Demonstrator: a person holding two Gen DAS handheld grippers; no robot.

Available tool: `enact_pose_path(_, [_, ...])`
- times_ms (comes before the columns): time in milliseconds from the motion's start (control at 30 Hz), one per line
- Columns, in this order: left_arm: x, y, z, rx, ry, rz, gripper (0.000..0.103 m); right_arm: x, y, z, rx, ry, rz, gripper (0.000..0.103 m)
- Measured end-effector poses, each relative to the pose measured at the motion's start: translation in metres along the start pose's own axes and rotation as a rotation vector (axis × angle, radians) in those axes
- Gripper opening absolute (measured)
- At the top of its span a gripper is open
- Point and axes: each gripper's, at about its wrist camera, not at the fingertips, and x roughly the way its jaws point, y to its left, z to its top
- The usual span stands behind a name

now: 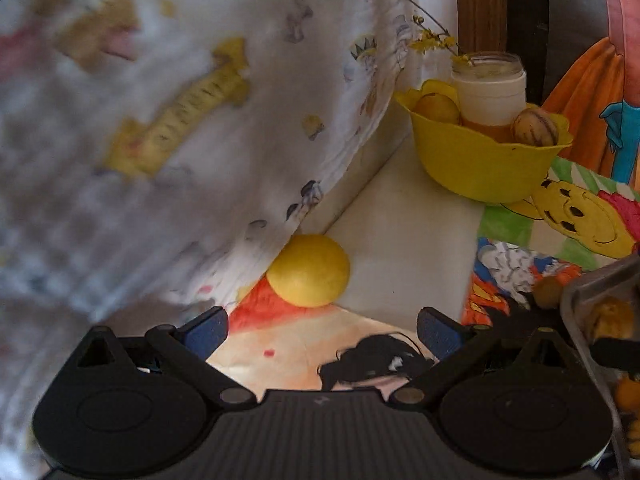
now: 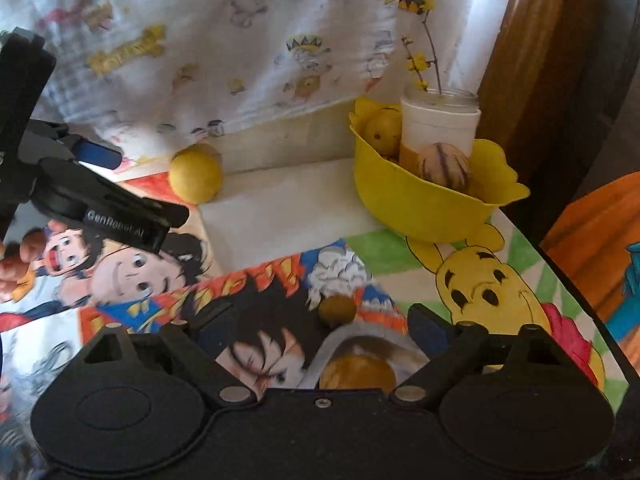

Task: Organize fruits
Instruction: 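Move left tool toward the yellow lemon while right tool approaches a small brown nut, then close left tool on the yellow lemon while right tool grasps the small brown nut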

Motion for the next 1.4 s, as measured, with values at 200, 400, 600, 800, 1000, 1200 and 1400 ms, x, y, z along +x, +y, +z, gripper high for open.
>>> enact_pose_path(200, [0.023,-0.001,-0.003,-0.011,0.002,-0.015,0.102,0.032,-0.002,-0.001,-0.010,0.006,-0.012,0.082])
enact_pose_path(400, [0.041,0.001,-0.003,-0.069,0.006,-0.027,0.102,0.045,-0.006,0.001,-0.003,0.012,-0.028,0.077])
enact_pose_path(600, [0.054,0.004,0.004,-0.158,0.022,-0.025,0.100,0.057,-0.007,0.002,-0.021,0.052,-0.039,0.066])
enact_pose_path(800, [0.069,0.003,0.008,-0.227,0.037,-0.017,0.096,0.062,-0.003,0.000,-0.034,0.085,-0.042,0.058])
enact_pose_path(1000, [0.078,0.000,0.013,-0.238,0.053,0.000,0.090,0.067,-0.003,0.000,-0.011,0.100,-0.056,0.052])
enact_pose_path(1200, [0.083,-0.004,0.019,-0.248,0.051,0.028,0.081,0.068,-0.002,0.000,0.008,0.101,-0.055,0.043])
enact_pose_path(1400, [0.086,-0.005,0.023,-0.262,0.048,0.071,0.067,0.068,-0.001,-0.001,0.010,0.097,-0.055,0.034])
